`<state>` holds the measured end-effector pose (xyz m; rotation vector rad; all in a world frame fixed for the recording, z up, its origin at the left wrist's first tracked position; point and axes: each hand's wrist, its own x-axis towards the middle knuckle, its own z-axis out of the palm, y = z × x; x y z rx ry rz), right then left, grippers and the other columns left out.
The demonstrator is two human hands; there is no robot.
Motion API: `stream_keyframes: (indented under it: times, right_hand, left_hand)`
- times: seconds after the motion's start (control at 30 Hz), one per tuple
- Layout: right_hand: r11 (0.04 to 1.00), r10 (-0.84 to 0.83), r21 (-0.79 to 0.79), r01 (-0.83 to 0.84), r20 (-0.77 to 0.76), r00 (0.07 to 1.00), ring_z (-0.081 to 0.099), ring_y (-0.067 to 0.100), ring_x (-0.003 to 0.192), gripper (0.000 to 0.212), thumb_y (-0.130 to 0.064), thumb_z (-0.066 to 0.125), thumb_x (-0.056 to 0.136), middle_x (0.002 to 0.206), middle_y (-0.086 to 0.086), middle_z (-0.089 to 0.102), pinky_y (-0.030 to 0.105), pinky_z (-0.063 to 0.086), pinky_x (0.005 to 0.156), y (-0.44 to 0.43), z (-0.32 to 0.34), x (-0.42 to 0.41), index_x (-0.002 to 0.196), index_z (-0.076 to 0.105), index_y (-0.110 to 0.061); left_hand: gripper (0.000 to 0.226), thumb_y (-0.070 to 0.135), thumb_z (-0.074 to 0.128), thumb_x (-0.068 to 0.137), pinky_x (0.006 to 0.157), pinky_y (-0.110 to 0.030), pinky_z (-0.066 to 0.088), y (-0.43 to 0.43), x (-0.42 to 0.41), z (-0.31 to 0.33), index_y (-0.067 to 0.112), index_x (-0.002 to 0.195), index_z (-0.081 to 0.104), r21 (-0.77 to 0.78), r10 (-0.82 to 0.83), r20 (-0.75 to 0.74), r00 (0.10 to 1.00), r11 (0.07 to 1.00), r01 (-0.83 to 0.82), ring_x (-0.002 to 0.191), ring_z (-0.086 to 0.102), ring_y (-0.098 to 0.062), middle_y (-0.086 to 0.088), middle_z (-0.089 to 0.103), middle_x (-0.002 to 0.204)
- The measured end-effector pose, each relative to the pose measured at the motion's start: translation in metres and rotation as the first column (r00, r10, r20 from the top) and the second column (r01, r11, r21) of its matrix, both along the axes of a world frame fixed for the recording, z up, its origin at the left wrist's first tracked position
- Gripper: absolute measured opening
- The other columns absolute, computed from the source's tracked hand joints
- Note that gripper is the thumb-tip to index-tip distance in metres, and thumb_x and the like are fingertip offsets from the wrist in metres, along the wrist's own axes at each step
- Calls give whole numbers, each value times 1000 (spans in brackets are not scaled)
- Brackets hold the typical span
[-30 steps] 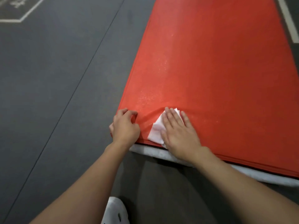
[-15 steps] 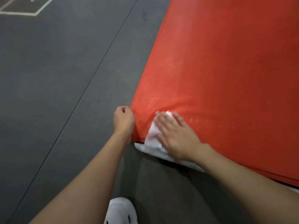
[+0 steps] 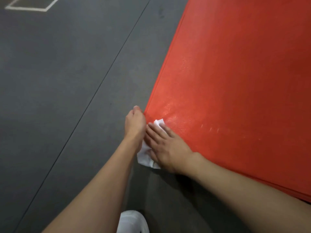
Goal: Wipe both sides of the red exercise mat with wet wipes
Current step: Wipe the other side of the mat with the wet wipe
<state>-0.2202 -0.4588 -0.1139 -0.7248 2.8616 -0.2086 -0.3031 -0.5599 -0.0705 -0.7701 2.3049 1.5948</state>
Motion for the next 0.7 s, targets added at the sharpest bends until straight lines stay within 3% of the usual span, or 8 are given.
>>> stream_keyframes:
  times: [0.03,0.13,0.17,0.3,0.43,0.47,0.6,0.7]
  right_hand:
    - [1000,-22,7,22,-7,1000,-13,21,152,62,-43,11,105,165,6,-8,43,-12,121,9,1,-10,158,2,-12]
    - [942,-333,20,334,-38,942,-13,23,152,62,-42,13,106,166,9,-9,45,-10,121,16,5,-28,158,1,-10]
    - [940,-340,13,341,-41,939,-14,26,151,64,-42,14,105,165,12,-9,48,-11,121,6,2,-28,157,0,-8]
    - [999,-6,53,8,-39,999,-13,24,152,65,-44,15,105,166,9,-7,46,-9,121,-6,-4,-32,157,0,-9]
    - [931,-362,30,363,-52,931,-9,24,153,63,-42,13,106,166,11,-5,47,-6,122,21,2,-70,158,3,-8]
    - [934,-354,14,356,-56,933,-9,27,152,64,-42,13,105,165,13,-4,48,-6,122,14,0,-71,157,4,-6]
    - [999,-8,39,9,-41,999,-9,22,153,64,-44,12,105,166,8,-5,45,-9,122,11,-3,-69,158,3,-10]
    - [952,-300,52,301,-19,954,-11,23,152,64,-42,16,105,166,10,-8,46,-9,122,30,5,-97,158,0,-9]
  left_hand:
    - [37,31,32,98,102,-49,45,-1,-2,0,9,107,61,-12,-12,-3,1000,1000,12,112,61,-35,-17,66,116]
    - [46,32,28,101,107,-48,41,-3,-8,0,3,126,55,-44,-35,-4,999,998,35,122,55,-36,-20,61,127]
    - [47,32,28,101,107,-48,40,-3,-10,-1,3,128,54,-43,-38,-5,999,998,37,122,54,-36,-20,60,128]
    - [41,30,30,100,105,-47,42,-8,-13,-4,5,121,56,-40,-23,0,1000,999,23,116,58,-32,-18,63,123]
    - [28,26,31,99,99,-49,47,-10,-18,-6,9,108,51,-36,-42,-26,999,998,41,106,63,-33,-20,67,111]
    - [27,24,32,99,99,-48,47,-10,-18,-8,8,108,52,-59,-50,-34,998,997,48,107,62,-33,-20,66,113]
    - [21,15,41,96,84,-31,44,-11,-15,-12,12,112,55,-148,-99,-38,994,985,92,98,56,-22,-8,61,111]
    - [36,1,47,88,67,-28,44,-13,-13,-14,16,120,49,-155,-164,-24,986,975,159,84,58,-21,-6,61,98]
